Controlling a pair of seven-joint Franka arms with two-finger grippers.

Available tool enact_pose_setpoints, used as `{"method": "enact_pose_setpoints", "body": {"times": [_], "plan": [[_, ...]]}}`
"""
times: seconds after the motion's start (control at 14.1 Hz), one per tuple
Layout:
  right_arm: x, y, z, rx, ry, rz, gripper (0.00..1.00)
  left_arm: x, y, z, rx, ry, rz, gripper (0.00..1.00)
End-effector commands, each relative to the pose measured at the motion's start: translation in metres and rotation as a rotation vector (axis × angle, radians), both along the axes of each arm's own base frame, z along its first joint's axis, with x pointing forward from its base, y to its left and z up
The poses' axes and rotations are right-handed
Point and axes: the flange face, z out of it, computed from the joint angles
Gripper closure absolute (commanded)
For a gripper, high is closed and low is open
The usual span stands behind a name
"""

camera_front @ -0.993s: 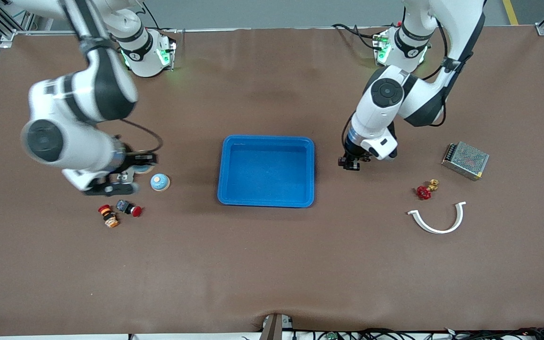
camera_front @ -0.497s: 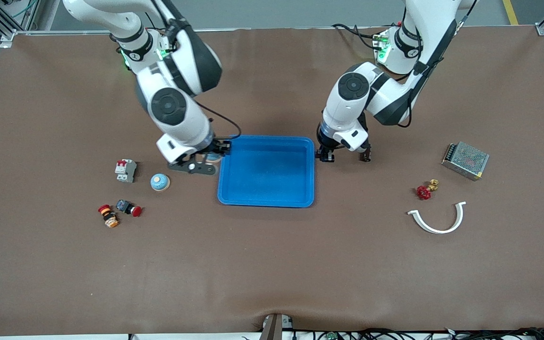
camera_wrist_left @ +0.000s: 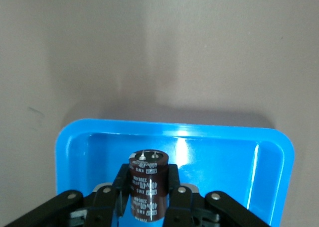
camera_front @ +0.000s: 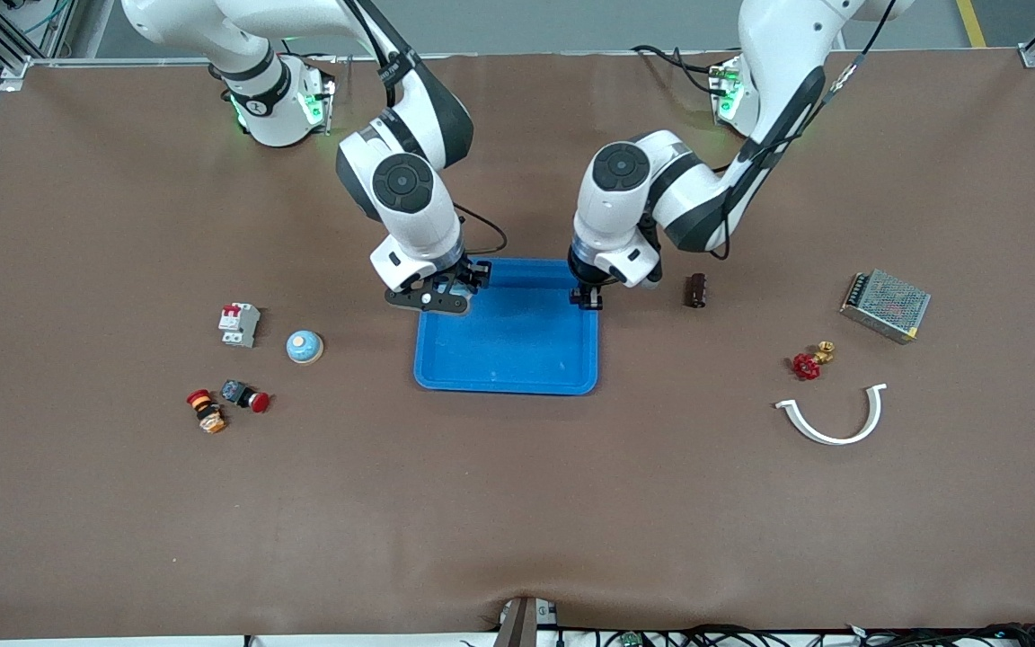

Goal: Place electrolytic capacitor and blue bell in tray
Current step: 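Carry the bell with the right gripper while the left gripper carries capacitor to tray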

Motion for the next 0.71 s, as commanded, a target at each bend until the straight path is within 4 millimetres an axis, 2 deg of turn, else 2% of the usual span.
{"method": "enact_pose_setpoints", "body": {"times": [0.0,0.21,0.43,0.64], "plan": [[-0.01,0.001,-0.021,0.022,-0.031,-0.011,0.67,0.009,-0.022,-0.013,-0.003,-0.02,0.024,1.0],[-0.017,0.006,-0.038,0.021,-0.04,0.0,0.67,0.007,-0.033,-0.024,-0.003,-0.009,0.018,1.0],[-0.022,0.01,-0.041,0.015,-0.036,0.012,0.67,0.004,-0.035,-0.028,0.007,-0.012,0.014,1.0],[-0.026,0.007,-0.053,0.001,-0.026,0.015,0.67,0.004,-0.037,-0.036,0.012,-0.009,0.005,1.0]]}}
